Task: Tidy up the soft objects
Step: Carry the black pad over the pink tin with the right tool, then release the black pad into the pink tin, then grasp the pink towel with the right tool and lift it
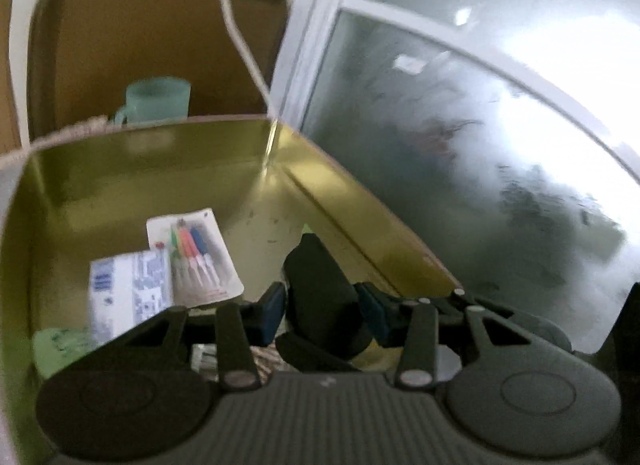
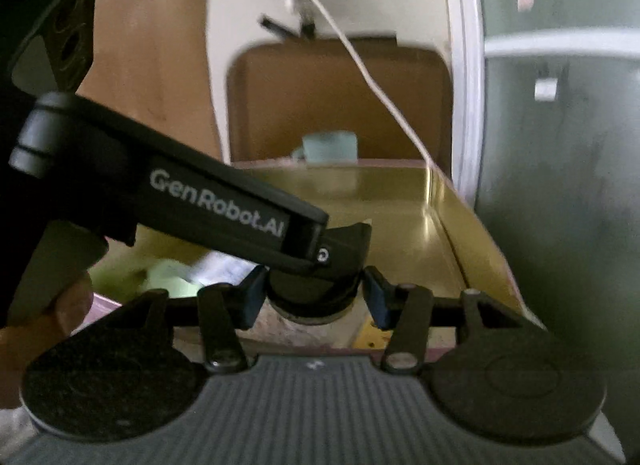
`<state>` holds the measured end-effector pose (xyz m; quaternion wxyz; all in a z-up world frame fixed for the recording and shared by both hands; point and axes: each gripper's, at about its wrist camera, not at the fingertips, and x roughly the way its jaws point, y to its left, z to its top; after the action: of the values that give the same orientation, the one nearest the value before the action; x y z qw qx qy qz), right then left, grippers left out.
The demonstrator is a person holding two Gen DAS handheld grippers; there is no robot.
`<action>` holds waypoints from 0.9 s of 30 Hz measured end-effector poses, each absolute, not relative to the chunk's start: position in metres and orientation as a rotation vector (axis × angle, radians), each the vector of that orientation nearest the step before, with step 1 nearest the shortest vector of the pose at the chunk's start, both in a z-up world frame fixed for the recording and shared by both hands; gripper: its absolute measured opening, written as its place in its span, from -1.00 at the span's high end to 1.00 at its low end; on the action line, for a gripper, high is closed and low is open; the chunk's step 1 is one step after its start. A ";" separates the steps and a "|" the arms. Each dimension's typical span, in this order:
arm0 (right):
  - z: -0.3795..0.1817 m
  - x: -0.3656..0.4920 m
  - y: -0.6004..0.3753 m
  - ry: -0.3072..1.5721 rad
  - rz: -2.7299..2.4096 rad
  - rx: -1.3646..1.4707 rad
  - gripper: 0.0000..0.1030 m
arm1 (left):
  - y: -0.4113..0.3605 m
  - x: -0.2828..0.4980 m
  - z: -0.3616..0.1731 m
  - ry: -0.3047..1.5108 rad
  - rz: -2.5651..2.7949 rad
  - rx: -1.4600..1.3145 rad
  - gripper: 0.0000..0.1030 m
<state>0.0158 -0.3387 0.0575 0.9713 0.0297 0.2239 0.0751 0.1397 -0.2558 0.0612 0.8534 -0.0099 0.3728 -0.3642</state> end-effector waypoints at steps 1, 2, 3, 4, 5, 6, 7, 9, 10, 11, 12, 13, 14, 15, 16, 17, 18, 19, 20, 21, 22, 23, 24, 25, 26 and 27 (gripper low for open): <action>0.055 0.022 -0.340 0.474 0.150 0.066 -0.08 | -0.259 0.145 0.057 0.796 -0.757 -0.025 0.19; 0.053 0.028 -0.341 0.492 0.148 0.071 -0.08 | -0.263 0.149 0.055 0.799 -0.745 -0.027 0.15; 0.052 0.033 -0.342 0.505 0.143 0.075 -0.08 | -0.262 0.149 0.053 0.800 -0.738 -0.026 0.12; 0.048 0.036 -0.345 0.513 0.133 0.076 -0.10 | -0.264 0.149 0.053 0.794 -0.726 -0.020 0.07; 0.046 0.038 -0.345 0.517 0.110 0.075 -0.13 | -0.264 0.148 0.054 0.781 -0.713 -0.010 0.07; 0.046 0.041 -0.345 0.517 0.094 0.077 -0.13 | -0.263 0.145 0.056 0.768 -0.709 -0.002 0.07; 0.047 0.041 -0.345 0.510 0.075 0.080 -0.13 | -0.261 0.142 0.059 0.755 -0.713 -0.001 0.08; 0.048 0.042 -0.345 0.486 0.023 0.092 -0.12 | -0.249 0.130 0.069 0.709 -0.713 0.000 0.06; 0.049 0.040 -0.346 0.466 0.003 0.103 -0.16 | -0.240 0.122 0.076 0.674 -0.712 -0.001 0.07; 0.052 0.034 -0.345 0.443 -0.015 0.116 -0.15 | -0.229 0.112 0.082 0.633 -0.707 -0.006 0.08; 0.054 0.030 -0.345 0.428 -0.030 0.129 -0.15 | -0.217 0.103 0.088 0.596 -0.701 -0.010 0.08; 0.056 0.026 -0.343 0.414 -0.046 0.141 -0.15 | -0.202 0.092 0.092 0.560 -0.698 -0.018 0.07; 0.060 0.018 -0.339 0.392 -0.050 0.154 -0.15 | -0.185 0.081 0.095 0.533 -0.702 -0.028 0.06; 0.064 0.009 -0.334 0.368 -0.039 0.162 -0.15 | -0.170 0.072 0.097 0.516 -0.703 -0.038 0.05; 0.067 0.004 -0.328 0.348 -0.031 0.165 -0.15 | -0.150 0.062 0.096 0.500 -0.692 -0.049 0.01; 0.070 -0.003 -0.321 0.329 -0.017 0.170 -0.16 | -0.131 0.052 0.095 0.481 -0.669 -0.065 -0.06; 0.073 -0.007 -0.313 0.317 0.015 0.172 -0.16 | -0.112 0.044 0.092 0.484 -0.638 -0.066 -0.06; 0.075 -0.010 -0.302 0.320 0.056 0.161 -0.16 | -0.093 0.038 0.088 0.493 -0.605 -0.074 -0.06; 0.076 -0.012 -0.292 0.318 0.091 0.156 -0.16 | -0.073 0.031 0.084 0.499 -0.571 -0.091 -0.06; 0.077 -0.014 -0.278 0.320 0.140 0.146 -0.16 | -0.052 0.025 0.080 0.503 -0.539 -0.107 -0.06; 0.077 -0.015 -0.264 0.325 0.184 0.130 -0.16 | -0.030 0.019 0.074 0.506 -0.489 -0.114 -0.06; 0.078 -0.015 -0.249 0.337 0.223 0.109 -0.16 | -0.011 0.014 0.067 0.513 -0.428 -0.112 -0.06; 0.077 -0.013 -0.234 0.354 0.259 0.095 -0.16 | 0.008 0.012 0.060 0.533 -0.358 -0.107 -0.06; 0.076 -0.010 -0.218 0.377 0.308 0.086 -0.16 | 0.030 0.011 0.051 0.555 -0.290 -0.111 -0.06; 0.074 -0.006 -0.201 0.402 0.364 0.080 -0.16 | 0.049 0.010 0.043 0.569 -0.237 -0.119 -0.06; 0.073 -0.002 -0.185 0.423 0.411 0.074 -0.16 | 0.070 0.010 0.035 0.586 -0.168 -0.122 -0.06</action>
<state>-0.0017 -0.1846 0.0729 0.9562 0.0367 0.2086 0.2023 0.0104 0.0700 0.0346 0.9521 -0.0601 0.2882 -0.0827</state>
